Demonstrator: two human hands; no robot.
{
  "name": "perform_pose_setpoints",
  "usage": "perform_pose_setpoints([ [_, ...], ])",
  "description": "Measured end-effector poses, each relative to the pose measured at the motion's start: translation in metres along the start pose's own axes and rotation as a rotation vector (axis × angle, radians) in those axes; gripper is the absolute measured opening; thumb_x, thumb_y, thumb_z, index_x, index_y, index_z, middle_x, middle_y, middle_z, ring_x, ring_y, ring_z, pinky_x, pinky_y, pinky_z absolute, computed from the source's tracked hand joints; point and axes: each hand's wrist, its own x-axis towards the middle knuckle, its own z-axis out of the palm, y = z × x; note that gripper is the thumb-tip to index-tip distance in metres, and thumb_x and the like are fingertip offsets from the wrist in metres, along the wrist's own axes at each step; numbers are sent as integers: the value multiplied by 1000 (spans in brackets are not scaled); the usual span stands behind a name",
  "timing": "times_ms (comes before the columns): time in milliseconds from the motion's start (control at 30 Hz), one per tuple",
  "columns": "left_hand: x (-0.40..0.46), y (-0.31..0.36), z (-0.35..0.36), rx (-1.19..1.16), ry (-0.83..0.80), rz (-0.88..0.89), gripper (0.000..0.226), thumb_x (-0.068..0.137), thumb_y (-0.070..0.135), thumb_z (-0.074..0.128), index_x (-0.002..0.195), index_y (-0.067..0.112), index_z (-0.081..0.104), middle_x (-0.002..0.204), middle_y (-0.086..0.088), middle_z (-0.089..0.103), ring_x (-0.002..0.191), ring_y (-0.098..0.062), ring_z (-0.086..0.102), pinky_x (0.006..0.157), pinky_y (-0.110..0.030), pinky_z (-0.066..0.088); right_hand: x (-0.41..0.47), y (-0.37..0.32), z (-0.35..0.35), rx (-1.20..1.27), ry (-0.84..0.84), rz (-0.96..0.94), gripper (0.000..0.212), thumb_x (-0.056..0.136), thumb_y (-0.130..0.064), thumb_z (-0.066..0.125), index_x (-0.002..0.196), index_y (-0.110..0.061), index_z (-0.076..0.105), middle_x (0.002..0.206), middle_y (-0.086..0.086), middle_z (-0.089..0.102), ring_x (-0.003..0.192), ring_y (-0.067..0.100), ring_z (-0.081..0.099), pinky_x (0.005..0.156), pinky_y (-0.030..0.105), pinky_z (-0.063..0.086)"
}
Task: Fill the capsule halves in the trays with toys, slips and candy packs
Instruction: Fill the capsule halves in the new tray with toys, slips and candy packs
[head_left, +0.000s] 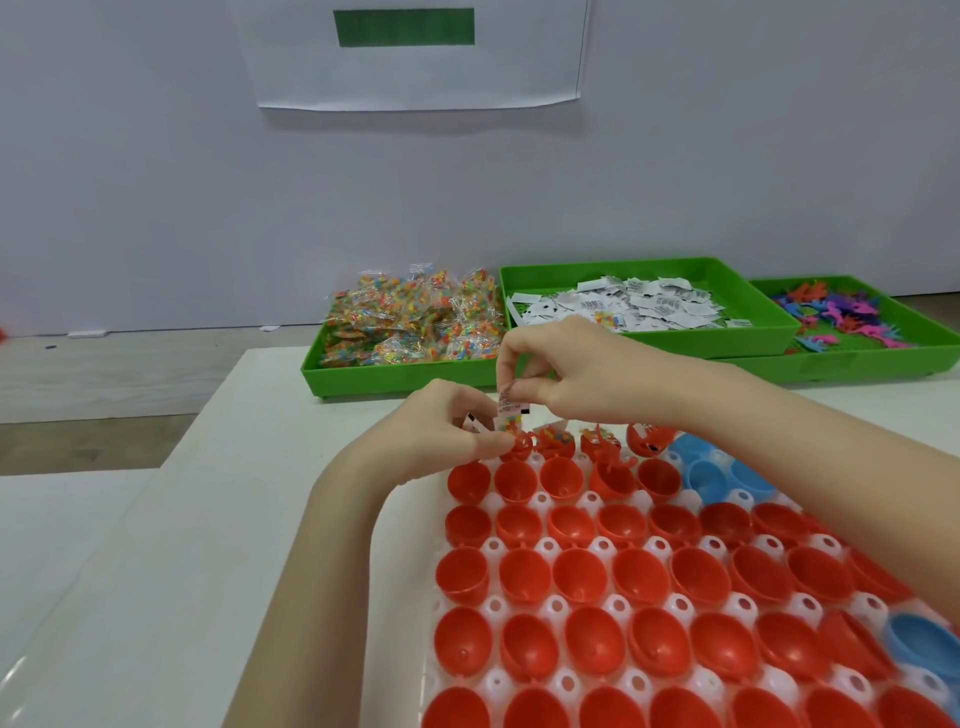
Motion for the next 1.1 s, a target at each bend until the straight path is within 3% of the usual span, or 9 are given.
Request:
perform_pose_setpoints([
  [100, 0, 1, 1, 25, 25, -22, 11, 83, 30, 65, 86, 20, 67, 101, -16, 67, 94, -27, 62, 89, -42, 48, -1, 0, -2, 26, -7, 33, 22, 90, -17, 55, 74, -31, 47, 90, 2, 70, 68, 3, 61, 57, 10, 44],
  [200, -1, 4, 0, 19, 60, -13, 8, 81, 38, 65, 73, 38, 67, 102, -15, 68, 99, -31, 61, 90, -44, 48, -4, 1, -7, 55, 87, 63, 21, 91, -20, 54, 75, -31, 48, 91, 1, 69, 87, 18, 64, 77, 27, 50],
  [333, -1, 3, 1, 7, 87, 1, 12, 81, 44, 62, 70, 41, 68, 96, -10, 71, 96, -29, 61, 86, -44, 50, -21, 10, -24, 78, 247, 81, 19, 83, -18, 63, 70, -30, 56, 79, -15, 61, 75, 4, 57, 61, 2, 38],
  [533, 2, 0, 1, -6, 55, -30, 21, 82, 40, 63, 93, 25, 74, 103, 8, 70, 87, 1, 58, 81, -27, 47, -36, 28, -28, 14, 84, 197, 18, 80, -19, 69, 70, -30, 60, 72, -12, 65, 65, -6, 57, 56, 0, 39],
  [767, 4, -1, 1, 61, 40, -22, 23, 83, 40, 62, 95, 24, 74, 102, 8, 71, 97, -8, 60, 85, -28, 45, -33, 34, -16, -54, 4, 195, 8, 76, -13, 72, 76, -20, 72, 65, -15, 66, 55, -13, 56, 58, 6, 44],
  [933, 2, 1, 1, 50, 33, -40, 41, 73, 60, 55, 92, 29, 74, 101, 10, 70, 94, -5, 60, 84, -27, 45, -30, 36, -15, -67, -7, 192, 21, 74, -14, 73, 62, -30, 65, 67, -11, 66, 53, -4, 52, 53, 7, 40],
  [1100, 3, 1, 2, 57, 51, -40, 36, 83, 52, 54, 97, 24, 74, 109, 5, 69, 98, -10, 60, 89, -33, 47, -29, 35, -16, -66, -70, 192, 17, 74, -16, 74, 73, -29, 63, 73, -8, 63, 64, -1, 55, 55, 7, 43],
])
